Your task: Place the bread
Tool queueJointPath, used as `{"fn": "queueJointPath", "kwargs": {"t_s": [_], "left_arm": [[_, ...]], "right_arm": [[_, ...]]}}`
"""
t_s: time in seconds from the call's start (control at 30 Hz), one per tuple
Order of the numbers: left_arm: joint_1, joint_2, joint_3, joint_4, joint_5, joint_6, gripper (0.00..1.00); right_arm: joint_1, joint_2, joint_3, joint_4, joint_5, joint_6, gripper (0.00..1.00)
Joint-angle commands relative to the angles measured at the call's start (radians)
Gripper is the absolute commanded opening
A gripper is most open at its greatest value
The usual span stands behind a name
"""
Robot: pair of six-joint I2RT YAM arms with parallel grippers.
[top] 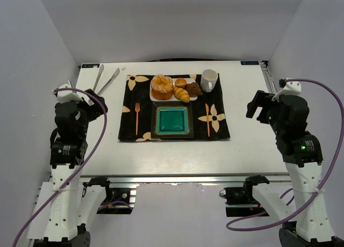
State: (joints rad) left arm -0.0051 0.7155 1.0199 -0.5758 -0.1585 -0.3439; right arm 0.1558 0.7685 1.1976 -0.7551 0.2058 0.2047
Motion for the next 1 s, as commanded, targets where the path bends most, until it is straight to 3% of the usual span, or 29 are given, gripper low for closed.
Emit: {"fn": "queueJointPath", "kwargs": {"t_s": [0.0, 0.1, 0.17, 0.4, 0.5, 0.57, 0.6, 0.67, 0.77, 0.97], "left_arm": [[0.001, -0.024, 0.003, -0.001, -0.042, 0.017, 0.98], [0.001, 0.012, 0.037, -0.055, -0.001, 0.100, 0.98], [0.001, 0.062, 0.051, -0.076, 0.141, 0.155, 0.98], [0.001, 0.235, 0.058, -0.047, 0.157, 0.112, 0.98], [0.001, 0.316, 0.130, -0.022, 0.134, 0.129, 0.98], [0.001, 0.363, 0.213, -0.012, 0.097, 0.192, 0.96], [0.001, 0.413, 0.242, -0.010, 0.082, 0.218, 0.88], [0.002, 0.473, 0.346, -0.018, 0.010, 0.275, 0.98], [0.002, 0.599, 0.452, -0.036, -0.042, 0.319, 0.98], [0.045, 0.932, 0.758, -0.145, 0.057, 0.457, 0.98]], "right_arm": [[0.004, -0.011, -0.007, 0.014, -0.019, 0.009, 0.89], [0.004, -0.002, -0.001, 0.013, -0.026, 0.004, 0.89], [0.002, 0.003, 0.005, 0.014, -0.028, 0.002, 0.89], [0.002, -0.031, 0.008, 0.069, -0.190, -0.063, 0.89], [0.002, -0.047, -0.001, 0.114, -0.238, -0.112, 0.89], [0.004, -0.038, -0.003, 0.147, -0.261, -0.122, 0.89], [0.002, -0.034, -0.006, 0.160, -0.264, -0.122, 0.89], [0.002, -0.003, -0.004, 0.181, -0.270, -0.119, 0.89], [0.004, 0.026, -0.041, 0.206, -0.238, -0.070, 0.89], [0.002, 0.080, -0.090, 0.283, -0.345, -0.051, 0.89]]}}
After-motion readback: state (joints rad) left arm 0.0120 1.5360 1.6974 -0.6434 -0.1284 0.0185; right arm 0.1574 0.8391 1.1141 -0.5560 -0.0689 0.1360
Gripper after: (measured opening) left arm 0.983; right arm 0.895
